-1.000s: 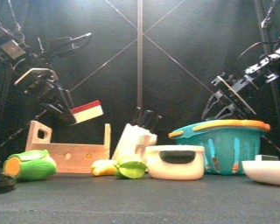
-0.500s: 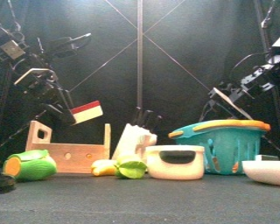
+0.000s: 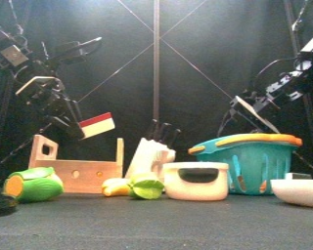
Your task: Drop seaweed
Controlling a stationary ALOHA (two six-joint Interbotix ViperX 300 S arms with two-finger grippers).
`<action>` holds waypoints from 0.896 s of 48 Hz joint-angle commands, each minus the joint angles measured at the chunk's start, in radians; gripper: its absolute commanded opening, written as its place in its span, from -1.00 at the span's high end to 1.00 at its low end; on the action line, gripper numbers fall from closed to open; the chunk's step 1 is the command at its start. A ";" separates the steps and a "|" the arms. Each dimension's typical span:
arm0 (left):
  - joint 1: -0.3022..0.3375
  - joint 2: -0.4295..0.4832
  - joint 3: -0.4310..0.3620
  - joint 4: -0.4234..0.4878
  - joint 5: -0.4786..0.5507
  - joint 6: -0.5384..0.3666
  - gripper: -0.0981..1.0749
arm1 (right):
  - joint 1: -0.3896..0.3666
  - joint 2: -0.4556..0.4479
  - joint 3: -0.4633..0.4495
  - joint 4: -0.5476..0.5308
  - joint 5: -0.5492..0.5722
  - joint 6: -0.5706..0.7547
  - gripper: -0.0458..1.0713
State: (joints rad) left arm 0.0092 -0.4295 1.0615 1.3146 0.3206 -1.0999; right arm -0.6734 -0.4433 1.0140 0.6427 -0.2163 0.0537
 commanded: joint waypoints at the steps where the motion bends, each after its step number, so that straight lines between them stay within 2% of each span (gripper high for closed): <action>1: 0.002 -0.005 -0.012 0.003 -0.002 0.000 -0.35 | 0.034 -0.051 -0.026 0.000 -0.008 -0.002 -0.89; 10: 0.002 -0.005 -0.011 0.003 -0.002 0.000 -0.35 | 0.117 -0.084 -0.017 -0.003 -0.006 -0.003 -0.89; 25: 0.002 -0.005 -0.014 0.000 -0.012 -0.005 -0.35 | 0.270 -0.080 -0.005 0.003 -0.008 -0.002 -0.89; 43: 0.000 -0.005 -0.008 -0.025 -0.064 -0.005 -0.35 | 0.482 -0.083 -0.054 0.006 -0.006 -0.002 -0.89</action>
State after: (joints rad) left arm 0.0092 -0.4295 1.0630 1.2947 0.2684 -1.1014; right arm -0.2316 -0.5139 0.9910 0.6473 -0.2163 0.0537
